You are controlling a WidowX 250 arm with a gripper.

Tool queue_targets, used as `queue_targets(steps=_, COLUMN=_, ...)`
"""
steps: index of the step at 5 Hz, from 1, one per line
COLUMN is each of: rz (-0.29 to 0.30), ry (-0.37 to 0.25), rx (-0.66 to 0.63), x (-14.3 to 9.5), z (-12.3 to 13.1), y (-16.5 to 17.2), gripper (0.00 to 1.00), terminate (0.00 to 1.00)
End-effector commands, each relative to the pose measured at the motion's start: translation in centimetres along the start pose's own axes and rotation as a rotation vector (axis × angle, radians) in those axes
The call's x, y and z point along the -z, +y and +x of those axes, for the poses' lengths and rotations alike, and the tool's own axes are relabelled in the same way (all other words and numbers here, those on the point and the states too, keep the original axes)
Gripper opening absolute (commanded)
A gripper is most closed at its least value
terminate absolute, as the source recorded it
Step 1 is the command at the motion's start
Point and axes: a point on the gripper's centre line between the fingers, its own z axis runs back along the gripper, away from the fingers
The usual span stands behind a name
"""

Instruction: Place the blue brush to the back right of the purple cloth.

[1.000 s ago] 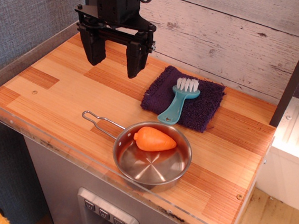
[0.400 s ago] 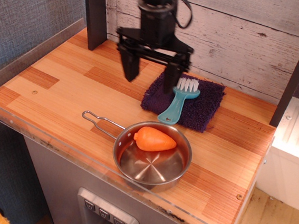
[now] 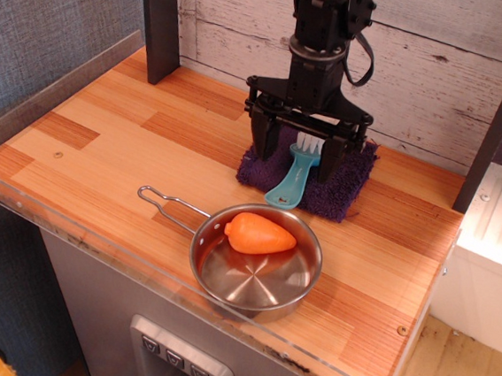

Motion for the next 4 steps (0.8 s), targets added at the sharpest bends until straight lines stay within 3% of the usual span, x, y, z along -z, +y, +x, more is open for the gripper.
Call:
queue_targets(steps=1, rz=0.010, ry=-0.031, rx=0.004, x=0.37, z=0.96, y=-0.43, gripper=1.00, terminate=0.00)
queue_targets(steps=2, rz=0.016, ry=-0.027, rx=0.011, x=0.87, z=0.85, y=-0.33, gripper=1.00, terminate=0.00)
queue_targets(steps=3, rz=0.023, ry=-0.025, rx=0.020, x=1.14, z=0.73, y=-0.46, gripper=0.00, terminate=0.00)
queue_targets(steps=4, rz=0.011, ry=-0.026, rx=0.023, x=0.76, z=0.62, y=-0.74, gripper=0.00, terminate=0.00)
